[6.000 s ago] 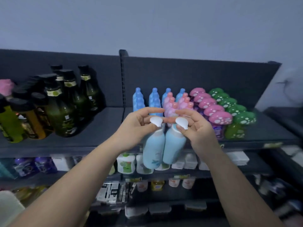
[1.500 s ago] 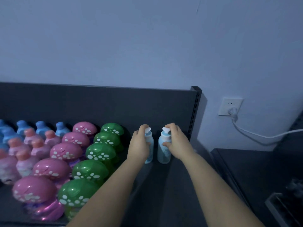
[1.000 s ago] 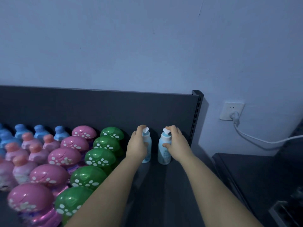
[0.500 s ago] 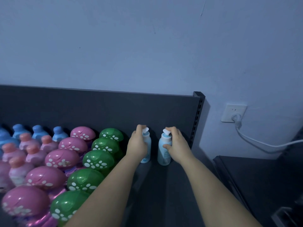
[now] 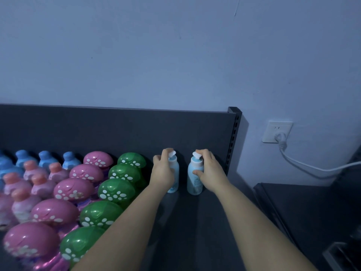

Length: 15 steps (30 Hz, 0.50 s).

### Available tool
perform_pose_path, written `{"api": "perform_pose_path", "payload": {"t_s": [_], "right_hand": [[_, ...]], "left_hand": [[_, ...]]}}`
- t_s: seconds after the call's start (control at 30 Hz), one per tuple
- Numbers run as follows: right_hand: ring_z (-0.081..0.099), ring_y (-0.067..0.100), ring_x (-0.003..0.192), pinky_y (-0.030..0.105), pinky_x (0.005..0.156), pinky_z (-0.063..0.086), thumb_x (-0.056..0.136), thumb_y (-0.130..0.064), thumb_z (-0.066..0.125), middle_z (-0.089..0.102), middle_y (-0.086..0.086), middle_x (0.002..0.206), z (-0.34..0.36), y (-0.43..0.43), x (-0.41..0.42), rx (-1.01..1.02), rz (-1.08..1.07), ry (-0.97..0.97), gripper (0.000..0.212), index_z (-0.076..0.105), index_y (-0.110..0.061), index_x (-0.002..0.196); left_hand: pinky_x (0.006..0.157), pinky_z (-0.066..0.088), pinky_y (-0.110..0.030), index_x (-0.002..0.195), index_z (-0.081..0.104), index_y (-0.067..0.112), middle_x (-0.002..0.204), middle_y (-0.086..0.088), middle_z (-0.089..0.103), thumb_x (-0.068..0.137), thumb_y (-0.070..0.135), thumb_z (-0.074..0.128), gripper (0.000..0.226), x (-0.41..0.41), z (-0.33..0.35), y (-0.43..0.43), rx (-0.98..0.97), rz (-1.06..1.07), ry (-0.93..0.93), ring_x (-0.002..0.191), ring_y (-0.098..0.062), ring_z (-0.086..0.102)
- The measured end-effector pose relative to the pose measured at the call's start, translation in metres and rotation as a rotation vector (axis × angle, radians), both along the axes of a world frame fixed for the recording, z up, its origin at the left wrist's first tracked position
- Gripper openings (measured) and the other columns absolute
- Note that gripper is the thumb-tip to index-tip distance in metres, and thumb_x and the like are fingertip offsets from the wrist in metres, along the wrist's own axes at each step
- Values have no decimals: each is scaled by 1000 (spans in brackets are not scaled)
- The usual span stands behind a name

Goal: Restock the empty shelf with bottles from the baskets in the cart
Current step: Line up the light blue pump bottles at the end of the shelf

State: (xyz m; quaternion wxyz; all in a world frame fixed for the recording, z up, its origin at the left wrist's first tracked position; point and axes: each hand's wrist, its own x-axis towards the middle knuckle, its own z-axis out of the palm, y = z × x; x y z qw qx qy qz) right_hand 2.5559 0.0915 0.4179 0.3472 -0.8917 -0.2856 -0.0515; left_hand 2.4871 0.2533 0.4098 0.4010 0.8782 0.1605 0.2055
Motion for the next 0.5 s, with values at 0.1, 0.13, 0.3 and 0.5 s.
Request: {"api": "perform_pose_path", "payload": {"t_s": [0.1, 0.13, 0.3, 0.5], "right_hand": [[50, 16, 112, 31, 93, 45, 87, -14, 72, 41, -8, 138, 9, -1, 0, -61, 14, 19, 61, 35, -31, 133], [51, 17, 110, 33, 92, 46, 85, -14, 73, 41, -8, 137, 12, -2, 0, -83, 22, 33, 62, 35, -32, 131], [48, 20, 118, 37, 95, 47, 78, -32, 79, 38, -7, 142, 33, -13, 1, -175, 103, 184, 80, 28, -40, 139], [27, 26, 140, 40, 114, 29, 87, -53, 65, 22, -6, 157, 50, -18, -7, -280, 90, 126, 80, 22, -32, 151]], "left_hand": [[67, 41, -25, 133, 35, 34, 117, -4, 35, 88, -3, 44, 59, -1, 3, 2, 28, -21, 35, 76, -15, 48], [66, 42, -25, 133, 35, 33, 117, -5, 35, 88, -3, 44, 58, 0, 6, 3, 35, -23, 54, 76, -16, 48], [74, 41, -28, 142, 25, 34, 124, -10, 44, 84, 2, 52, 72, -4, 23, 5, 35, -10, 110, 87, -21, 50], [87, 39, -26, 154, 11, 28, 147, -15, 31, 82, 13, 67, 92, -28, 40, 11, 69, -25, 84, 111, -27, 54]]}}
